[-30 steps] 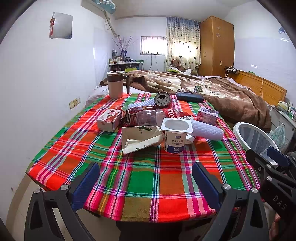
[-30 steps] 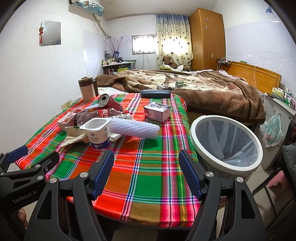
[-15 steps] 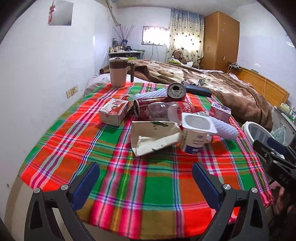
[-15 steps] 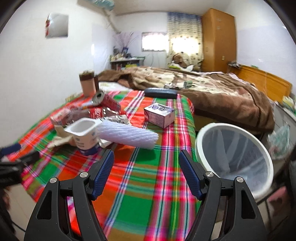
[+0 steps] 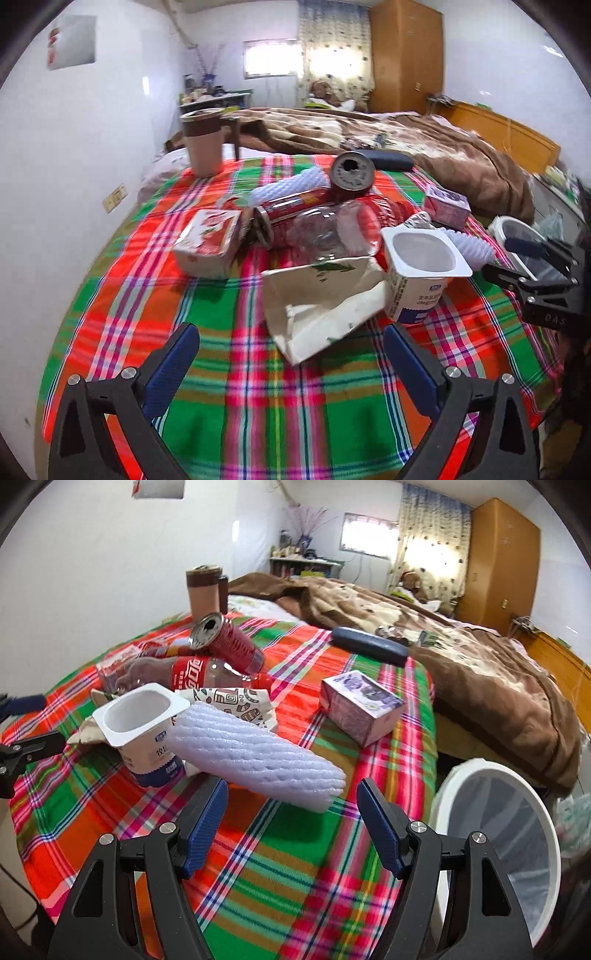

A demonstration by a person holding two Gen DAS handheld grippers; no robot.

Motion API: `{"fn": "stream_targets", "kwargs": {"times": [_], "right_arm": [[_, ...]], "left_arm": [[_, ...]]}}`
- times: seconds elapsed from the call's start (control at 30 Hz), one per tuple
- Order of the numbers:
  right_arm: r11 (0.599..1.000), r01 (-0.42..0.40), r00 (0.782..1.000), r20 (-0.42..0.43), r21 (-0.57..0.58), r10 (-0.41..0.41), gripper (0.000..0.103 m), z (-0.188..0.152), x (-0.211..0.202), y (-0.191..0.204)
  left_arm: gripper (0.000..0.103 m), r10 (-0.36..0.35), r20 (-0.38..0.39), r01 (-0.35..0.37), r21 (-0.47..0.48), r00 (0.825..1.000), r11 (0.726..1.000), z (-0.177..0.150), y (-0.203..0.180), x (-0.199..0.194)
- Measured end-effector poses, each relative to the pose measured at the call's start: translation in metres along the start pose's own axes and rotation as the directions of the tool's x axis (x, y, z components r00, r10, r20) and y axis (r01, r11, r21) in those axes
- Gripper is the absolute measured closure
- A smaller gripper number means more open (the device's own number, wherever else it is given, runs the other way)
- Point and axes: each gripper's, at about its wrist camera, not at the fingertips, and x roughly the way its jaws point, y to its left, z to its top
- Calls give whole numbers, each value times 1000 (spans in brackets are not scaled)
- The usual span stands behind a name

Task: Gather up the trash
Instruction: 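Grasp the white paper bag with the left tool while the right tool grasps the foam net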

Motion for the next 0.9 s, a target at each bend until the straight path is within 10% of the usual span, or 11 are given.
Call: {"fn": "stream_targets", "kwargs": {"times": [0.53,0.9], "right_arm": [[995,-43,998,-51,-86,39,30,15,16,5],[996,-79,996,-36,45,81,75,18,18,-8]], "left_arm": [[2,-84,-37,90,213,996,973,32,-12,30],[15,-121,-120,143,202,985,969,33,-6,57]]}}
